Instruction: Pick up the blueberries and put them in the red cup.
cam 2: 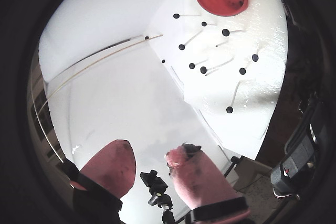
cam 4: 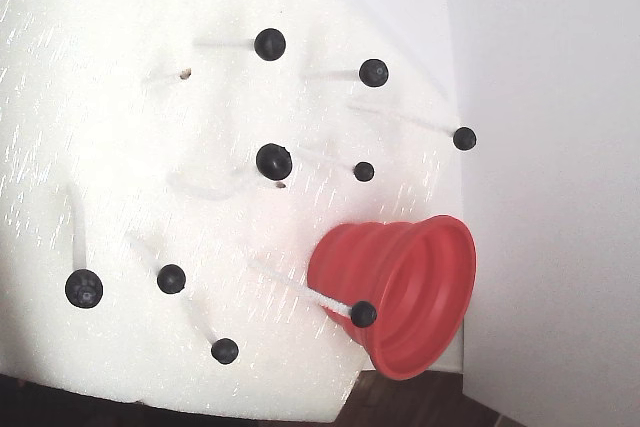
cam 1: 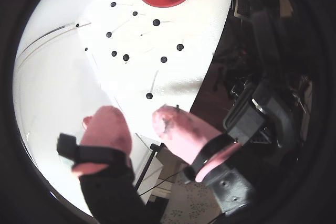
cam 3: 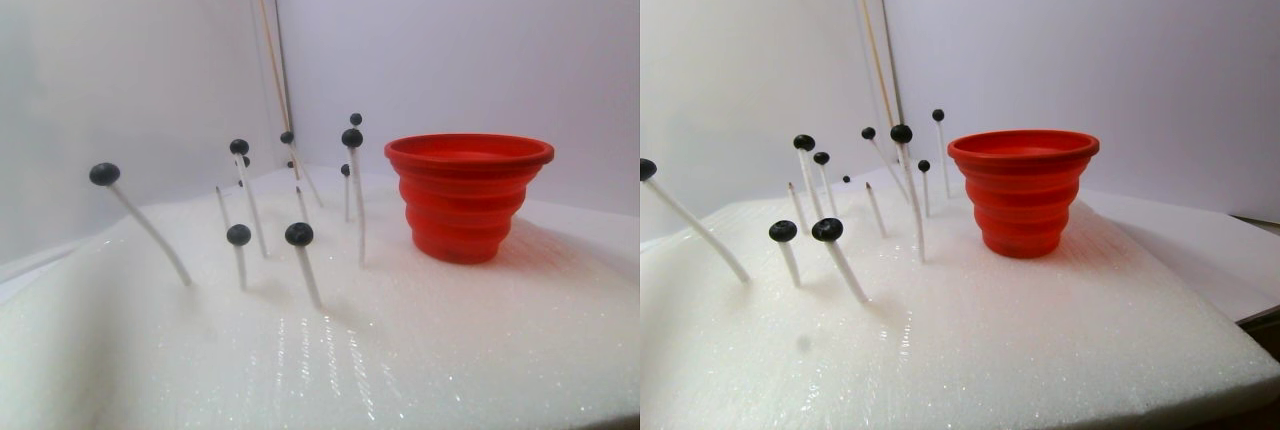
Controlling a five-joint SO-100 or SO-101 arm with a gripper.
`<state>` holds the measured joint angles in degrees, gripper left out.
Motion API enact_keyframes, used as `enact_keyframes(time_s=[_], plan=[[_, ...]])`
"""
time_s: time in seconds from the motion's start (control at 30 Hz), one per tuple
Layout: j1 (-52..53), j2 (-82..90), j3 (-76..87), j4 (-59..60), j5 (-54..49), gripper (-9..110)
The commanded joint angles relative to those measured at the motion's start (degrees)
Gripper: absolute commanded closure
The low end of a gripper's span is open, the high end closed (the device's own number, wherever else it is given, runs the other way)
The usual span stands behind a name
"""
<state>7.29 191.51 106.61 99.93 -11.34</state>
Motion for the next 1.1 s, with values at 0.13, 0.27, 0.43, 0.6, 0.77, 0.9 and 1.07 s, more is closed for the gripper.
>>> enact_keyframes(time_s=[0.13,0.27,0.43,0.6,0.77,0.9,1.07], plan=[[0.35,-0.26,-0.79,-0.53,-0.09,90],[0.44,-0.09,-0.79,-0.53,-0.09,90],[0.44,-0.18,-0.79,-0.53,-0.09,90],[0.44,-0.44,-0.79,-0.53,-0.09,90],[0.44,-0.53,-0.7,-0.62,-0.09,90],[0.35,-0.62,-0.62,-0.7,-0.35,90],[0.26,-0.7,-0.62,-0.79,-0.44,90]])
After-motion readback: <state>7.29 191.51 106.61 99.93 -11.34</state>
